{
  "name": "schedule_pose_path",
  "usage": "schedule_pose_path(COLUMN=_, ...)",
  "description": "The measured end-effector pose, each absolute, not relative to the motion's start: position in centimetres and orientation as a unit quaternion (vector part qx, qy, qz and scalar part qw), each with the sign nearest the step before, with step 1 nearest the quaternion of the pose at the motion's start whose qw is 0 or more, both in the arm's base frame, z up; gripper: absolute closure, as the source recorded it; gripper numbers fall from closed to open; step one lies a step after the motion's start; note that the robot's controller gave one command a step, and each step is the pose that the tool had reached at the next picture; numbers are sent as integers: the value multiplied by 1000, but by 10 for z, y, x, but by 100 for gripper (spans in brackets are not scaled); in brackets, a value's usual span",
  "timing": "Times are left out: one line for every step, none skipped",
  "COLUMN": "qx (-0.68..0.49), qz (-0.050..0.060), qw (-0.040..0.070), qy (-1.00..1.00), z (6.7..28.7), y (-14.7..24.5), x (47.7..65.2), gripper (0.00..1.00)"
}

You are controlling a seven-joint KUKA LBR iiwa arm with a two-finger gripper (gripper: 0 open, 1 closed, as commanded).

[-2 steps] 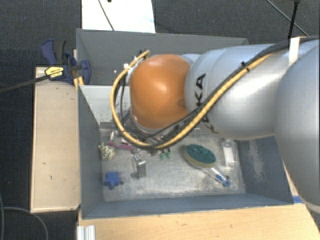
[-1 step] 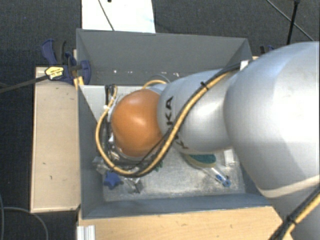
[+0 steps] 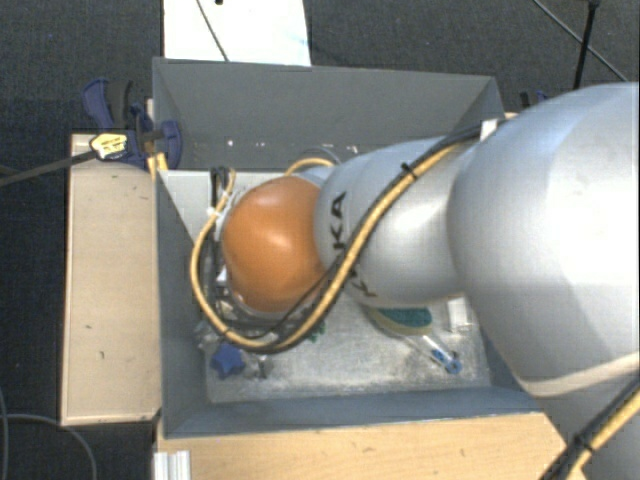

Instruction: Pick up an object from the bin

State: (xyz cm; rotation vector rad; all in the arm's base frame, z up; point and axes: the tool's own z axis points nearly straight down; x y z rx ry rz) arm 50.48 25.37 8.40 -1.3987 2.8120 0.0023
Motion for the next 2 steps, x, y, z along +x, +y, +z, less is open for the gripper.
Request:
schedule_pose_path(qx=-454, qz=0, qw=5, qy=891, z=188, y=244, x=505, gripper=100)
schedule_pose_path(qx=-609, qz=-1, qw=4, qy=793, z=281, y=232, x=523, gripper=100)
